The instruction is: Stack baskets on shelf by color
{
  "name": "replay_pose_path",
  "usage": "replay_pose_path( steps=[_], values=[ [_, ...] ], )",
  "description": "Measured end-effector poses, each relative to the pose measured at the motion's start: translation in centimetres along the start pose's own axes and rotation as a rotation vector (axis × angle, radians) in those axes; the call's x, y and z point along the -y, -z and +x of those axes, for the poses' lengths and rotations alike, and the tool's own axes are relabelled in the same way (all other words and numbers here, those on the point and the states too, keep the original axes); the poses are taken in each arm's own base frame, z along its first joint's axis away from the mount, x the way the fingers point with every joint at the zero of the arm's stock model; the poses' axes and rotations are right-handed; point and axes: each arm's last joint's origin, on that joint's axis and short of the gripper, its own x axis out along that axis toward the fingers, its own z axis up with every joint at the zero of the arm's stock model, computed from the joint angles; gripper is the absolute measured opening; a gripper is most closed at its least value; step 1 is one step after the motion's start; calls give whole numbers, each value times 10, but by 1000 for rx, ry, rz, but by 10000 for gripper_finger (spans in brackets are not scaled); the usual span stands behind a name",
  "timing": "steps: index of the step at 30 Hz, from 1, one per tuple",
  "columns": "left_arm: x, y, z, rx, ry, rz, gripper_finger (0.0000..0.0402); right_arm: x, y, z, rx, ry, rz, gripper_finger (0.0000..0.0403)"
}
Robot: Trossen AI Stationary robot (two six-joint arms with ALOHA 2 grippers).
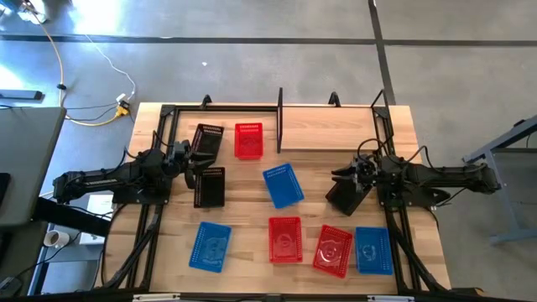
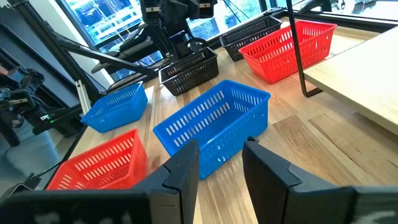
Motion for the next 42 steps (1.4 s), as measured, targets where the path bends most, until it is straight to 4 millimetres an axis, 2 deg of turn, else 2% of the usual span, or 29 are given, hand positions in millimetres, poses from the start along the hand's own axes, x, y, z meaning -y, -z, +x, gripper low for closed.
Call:
replay_pose_path(
  steps=[36, 42],
  values=[
    [-1, 0, 0, 8, -22, 0, 107, 0, 0, 0, 0, 0, 1, 110],
    [-1, -1, 0, 16, -31, -97, 107, 0, 0, 0, 0, 0, 1, 110]
  ],
)
